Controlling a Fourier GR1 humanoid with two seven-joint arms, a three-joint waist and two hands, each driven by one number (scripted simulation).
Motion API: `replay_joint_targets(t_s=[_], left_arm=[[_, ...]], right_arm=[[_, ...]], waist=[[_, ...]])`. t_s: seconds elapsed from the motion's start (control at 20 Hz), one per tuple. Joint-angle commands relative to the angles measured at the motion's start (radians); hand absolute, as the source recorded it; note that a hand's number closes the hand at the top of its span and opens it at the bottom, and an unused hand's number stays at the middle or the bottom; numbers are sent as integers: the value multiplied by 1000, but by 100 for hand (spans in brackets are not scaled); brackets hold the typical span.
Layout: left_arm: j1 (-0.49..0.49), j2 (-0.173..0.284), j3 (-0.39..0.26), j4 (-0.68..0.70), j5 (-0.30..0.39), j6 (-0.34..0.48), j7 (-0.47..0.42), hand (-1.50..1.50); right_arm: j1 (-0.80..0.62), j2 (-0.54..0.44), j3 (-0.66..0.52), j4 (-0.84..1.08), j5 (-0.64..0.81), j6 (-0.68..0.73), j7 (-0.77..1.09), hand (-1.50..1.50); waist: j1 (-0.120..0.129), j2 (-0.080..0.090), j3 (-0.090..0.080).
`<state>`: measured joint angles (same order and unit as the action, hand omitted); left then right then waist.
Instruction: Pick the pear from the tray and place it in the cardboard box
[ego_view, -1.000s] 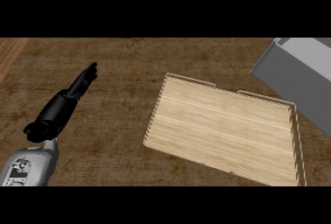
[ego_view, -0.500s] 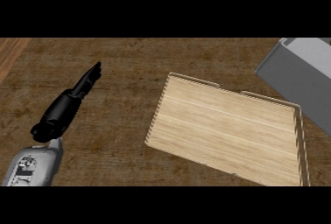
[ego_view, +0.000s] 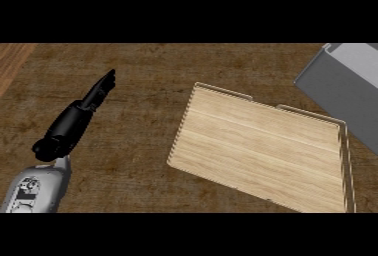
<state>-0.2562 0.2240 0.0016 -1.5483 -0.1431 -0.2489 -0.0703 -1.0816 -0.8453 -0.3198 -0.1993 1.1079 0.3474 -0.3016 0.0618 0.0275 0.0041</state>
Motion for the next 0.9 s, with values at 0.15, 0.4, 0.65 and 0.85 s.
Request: replay_joint_targets(t_s=[0.15,0.4,0.65,0.85], left_arm=[[-19,24,24,9,21,-25,13,0],[0,0,14,8,4,4,3,0],[-15,2,13,14,-3,3,1,0],[1,7,9,-9,1,-9,-10,0]], right_arm=[[-34,-5,-175,10,-177,-30,-171,-150],[-82,-28,-480,97,-469,-9,-89,-150],[-38,-88,-598,132,-582,-51,13,-150],[38,-109,-645,103,-633,-66,-28,-150]], waist=[[-2,-3,3],[-20,-6,4],[-6,9,4],[-2,6,4]])
